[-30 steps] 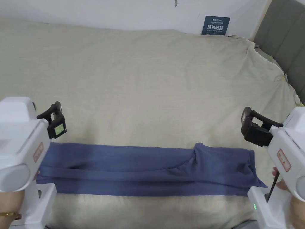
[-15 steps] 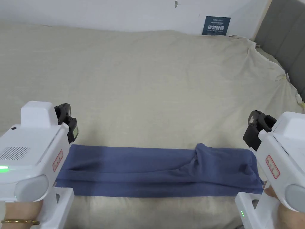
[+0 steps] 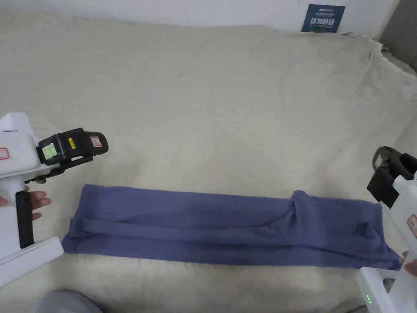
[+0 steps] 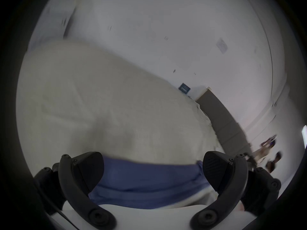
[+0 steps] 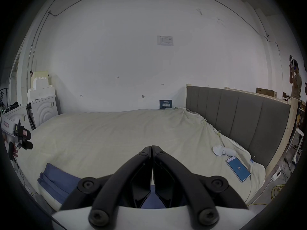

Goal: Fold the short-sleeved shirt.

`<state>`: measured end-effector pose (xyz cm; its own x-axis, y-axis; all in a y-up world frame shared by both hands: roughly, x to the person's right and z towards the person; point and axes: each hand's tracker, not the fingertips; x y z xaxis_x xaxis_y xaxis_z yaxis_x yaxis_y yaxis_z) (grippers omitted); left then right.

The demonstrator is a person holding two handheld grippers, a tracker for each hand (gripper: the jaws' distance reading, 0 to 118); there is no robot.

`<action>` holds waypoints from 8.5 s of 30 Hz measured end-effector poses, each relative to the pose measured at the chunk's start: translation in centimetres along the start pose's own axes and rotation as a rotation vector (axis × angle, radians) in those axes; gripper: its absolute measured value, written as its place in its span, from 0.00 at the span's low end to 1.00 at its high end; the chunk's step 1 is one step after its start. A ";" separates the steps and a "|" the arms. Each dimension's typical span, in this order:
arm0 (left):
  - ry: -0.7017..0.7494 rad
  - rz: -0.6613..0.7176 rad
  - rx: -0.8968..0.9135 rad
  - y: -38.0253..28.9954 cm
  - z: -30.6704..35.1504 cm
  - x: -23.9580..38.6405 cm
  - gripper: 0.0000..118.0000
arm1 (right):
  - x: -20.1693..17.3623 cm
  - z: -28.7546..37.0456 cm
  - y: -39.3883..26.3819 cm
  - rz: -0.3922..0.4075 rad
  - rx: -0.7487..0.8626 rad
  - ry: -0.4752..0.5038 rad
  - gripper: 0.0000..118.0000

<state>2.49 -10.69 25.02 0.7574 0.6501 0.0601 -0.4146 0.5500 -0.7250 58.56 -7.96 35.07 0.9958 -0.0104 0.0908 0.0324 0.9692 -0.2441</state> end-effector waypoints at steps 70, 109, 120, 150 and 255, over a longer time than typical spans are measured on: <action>0.178 -0.358 -0.511 -15.4 -23.8 20.8 0.06 | 4.9 2.9 0.4 -0.097 0.015 -0.059 0.00; 0.238 -0.628 -0.240 -26.6 -21.6 22.2 0.00 | 5.1 3.7 0.7 -0.133 0.017 -0.041 0.00; -0.010 -0.554 -0.214 -22.5 -20.2 26.3 0.00 | 5.0 3.6 0.7 -0.123 0.007 -0.044 0.00; -0.133 0.136 -0.407 -12.4 -16.1 3.3 0.98 | 3.4 2.8 1.4 -0.103 0.000 -0.005 0.00; 0.197 -0.652 -0.201 -29.8 -27.2 27.7 0.00 | 9.5 6.3 -0.4 -0.152 -0.016 -0.140 0.00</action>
<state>49.56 -23.33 29.58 0.9046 0.1044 0.4133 0.2407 0.6752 -0.6973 67.44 -6.93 42.11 0.9577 -0.1211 0.2612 0.1842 0.9549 -0.2328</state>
